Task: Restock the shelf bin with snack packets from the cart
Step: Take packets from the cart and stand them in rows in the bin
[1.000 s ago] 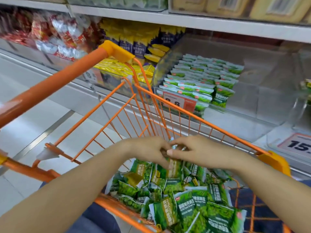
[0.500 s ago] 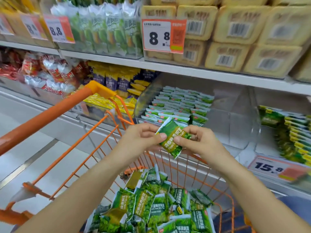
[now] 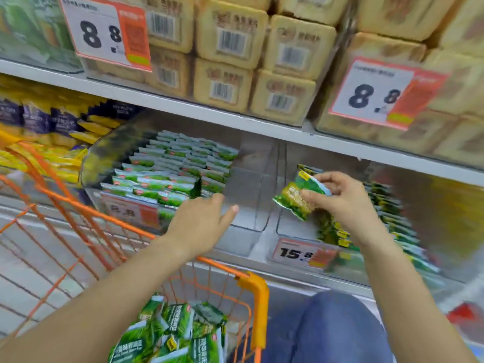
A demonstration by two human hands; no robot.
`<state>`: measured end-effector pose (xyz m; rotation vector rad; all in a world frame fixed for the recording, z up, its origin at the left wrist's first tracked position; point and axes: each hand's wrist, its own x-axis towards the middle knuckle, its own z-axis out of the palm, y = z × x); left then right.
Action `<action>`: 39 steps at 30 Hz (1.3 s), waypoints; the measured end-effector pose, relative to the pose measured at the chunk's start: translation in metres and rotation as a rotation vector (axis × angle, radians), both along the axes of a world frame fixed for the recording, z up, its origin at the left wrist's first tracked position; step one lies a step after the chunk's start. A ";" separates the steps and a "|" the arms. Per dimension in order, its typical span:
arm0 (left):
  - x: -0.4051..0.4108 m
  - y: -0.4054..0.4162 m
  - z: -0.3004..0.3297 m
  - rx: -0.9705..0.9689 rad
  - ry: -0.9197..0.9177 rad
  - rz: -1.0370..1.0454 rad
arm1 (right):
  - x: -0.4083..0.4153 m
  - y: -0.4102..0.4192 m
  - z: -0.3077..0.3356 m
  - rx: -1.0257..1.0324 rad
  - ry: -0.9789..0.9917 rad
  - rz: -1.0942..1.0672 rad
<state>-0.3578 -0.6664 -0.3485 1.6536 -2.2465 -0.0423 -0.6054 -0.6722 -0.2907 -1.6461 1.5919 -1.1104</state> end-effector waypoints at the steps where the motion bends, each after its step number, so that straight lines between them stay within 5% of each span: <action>1: -0.001 -0.001 -0.007 -0.001 -0.111 0.025 | -0.010 -0.008 -0.001 -0.005 -0.015 -0.032; 10: 0.000 -0.006 -0.016 -0.058 -0.191 -0.009 | -0.056 -0.113 -0.038 0.163 0.533 -0.065; 20: 0.001 -0.008 -0.021 -0.090 -0.109 -0.013 | -0.062 -0.137 -0.073 0.011 0.866 -0.243; 33: 0.002 -0.007 -0.022 -0.148 -0.126 -0.040 | -0.042 -0.131 -0.079 -0.064 1.417 -0.075; 39: 0.000 -0.006 -0.022 -0.129 -0.099 -0.035 | -0.027 -0.132 -0.086 0.007 1.877 0.168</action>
